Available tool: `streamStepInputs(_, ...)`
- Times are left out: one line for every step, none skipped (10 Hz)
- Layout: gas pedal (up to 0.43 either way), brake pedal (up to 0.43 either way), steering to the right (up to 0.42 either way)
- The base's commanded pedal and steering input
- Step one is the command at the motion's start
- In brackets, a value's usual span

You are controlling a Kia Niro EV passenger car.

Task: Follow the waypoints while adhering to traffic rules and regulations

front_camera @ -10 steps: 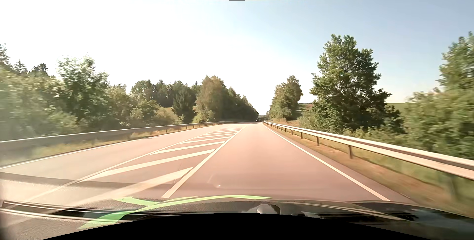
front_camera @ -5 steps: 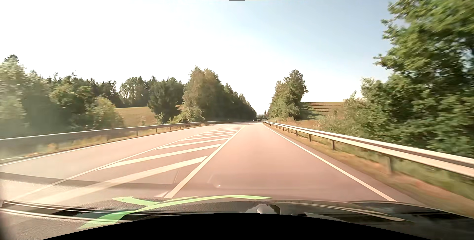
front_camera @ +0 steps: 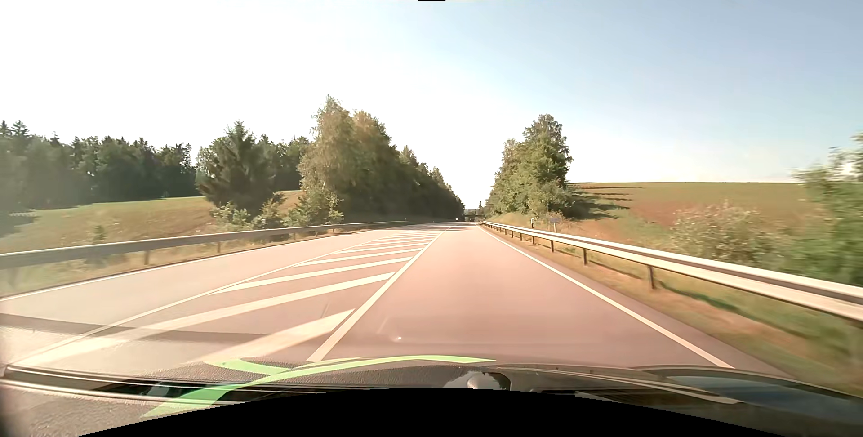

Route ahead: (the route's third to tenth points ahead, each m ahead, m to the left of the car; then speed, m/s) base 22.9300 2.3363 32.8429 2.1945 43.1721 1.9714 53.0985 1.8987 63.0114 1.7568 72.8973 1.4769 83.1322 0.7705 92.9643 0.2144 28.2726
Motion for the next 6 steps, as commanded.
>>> streamStepInputs(0.189, 0.0, 0.001)
streamStepInputs(0.197, 0.0, 0.002)
streamStepInputs(0.228, 0.0, 0.002)
streamStepInputs(0.248, 0.0, 0.002)
streamStepInputs(0.26, 0.0, 0.002)
streamStepInputs(0.28, 0.0, 0.002)
